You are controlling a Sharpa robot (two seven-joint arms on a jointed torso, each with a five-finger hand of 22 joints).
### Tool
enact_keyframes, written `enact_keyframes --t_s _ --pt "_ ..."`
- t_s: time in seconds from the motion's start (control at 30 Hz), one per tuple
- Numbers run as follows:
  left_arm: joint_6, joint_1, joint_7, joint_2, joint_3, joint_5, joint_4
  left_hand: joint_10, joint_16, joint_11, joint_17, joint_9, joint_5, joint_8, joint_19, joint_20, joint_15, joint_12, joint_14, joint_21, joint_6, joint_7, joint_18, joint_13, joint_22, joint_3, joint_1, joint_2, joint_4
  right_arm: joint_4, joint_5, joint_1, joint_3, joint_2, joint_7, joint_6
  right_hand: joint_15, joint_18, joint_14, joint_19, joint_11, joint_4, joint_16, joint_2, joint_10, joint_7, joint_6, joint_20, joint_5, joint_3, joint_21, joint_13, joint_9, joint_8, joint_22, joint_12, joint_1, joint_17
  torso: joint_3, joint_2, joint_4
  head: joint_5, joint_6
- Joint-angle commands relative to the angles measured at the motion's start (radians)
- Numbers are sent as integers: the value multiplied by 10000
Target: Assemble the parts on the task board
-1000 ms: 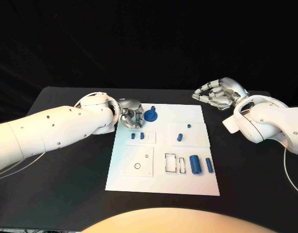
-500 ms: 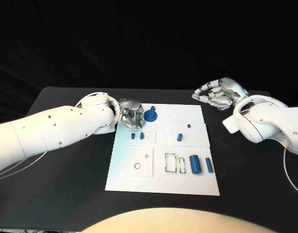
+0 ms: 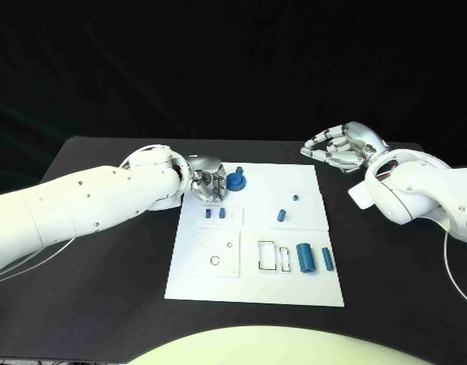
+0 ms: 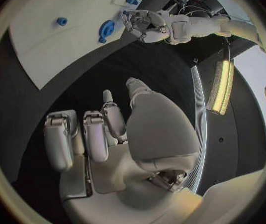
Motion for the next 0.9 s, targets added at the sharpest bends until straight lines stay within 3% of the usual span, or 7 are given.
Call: enact_keyframes --t_s 0.03,0.47,0.63,0.73,0.9 --pt "168 -39 -2 26 -39 -158 -35 50 20 6 3 13 -32 -43 -52 1 -10 -27 -4 -43 62 19 -181 -3 -8 -7 -44 94 -56 11 -39 -5 0 -5 129 75 -79 -53 814 897 -15 -6 -34 57 23 -18 -27 -88 64 25 -22 128 -13 68 2430 14 63 1660 -3 0 2 -3 -4" --pt "-54 -41 68 -19 -40 -168 33 24 -14 34 -128 2 -30 -149 -159 5 5 -137 -75 -108 5 38 -160 -12 -106 -9 -88 33 -109 0 -39 -7 0 -6 138 69 -79 -53 814 897 -15 -6 -34 57 23 -18 -27 -88 64 25 -22 128 -13 68 2430 14 63 1660 -6 -2 13 -3 -8" --pt "-124 -41 91 -29 -40 -159 45 -94 -65 125 -338 -47 -26 -406 -335 55 81 -377 -206 -222 -207 116 -131 -45 -262 25 -209 -43 -141 -7 -39 -8 0 -3 141 65 -79 -53 814 897 -15 -6 -34 57 23 -18 -27 -88 64 25 -22 128 -13 68 2430 14 63 1660 -8 -5 9 -2 -5" --pt "-170 -41 98 -32 -40 -143 47 -181 -95 181 -484 -144 -21 -771 -412 114 139 -576 -296 -284 -594 188 -114 -70 -333 89 -288 -114 -168 -10 -39 -9 0 -2 141 63 -79 -53 814 897 -15 -6 -34 57 23 -18 -27 -88 64 25 -22 128 -13 68 2430 14 63 1660 -7 -3 7 1 -2" --pt "-229 -41 105 -36 -40 -92 50 -262 -108 217 -562 -168 -22 -933 -438 144 167 -719 -335 -318 -739 217 -106 -90 -368 95 -387 -180 -155 -13 -39 -12 0 -2 140 62 -79 -53 814 897 -15 -6 -34 57 23 -18 -27 -88 64 25 -22 128 -13 68 2430 14 63 1660 -3 -2 5 3 3"
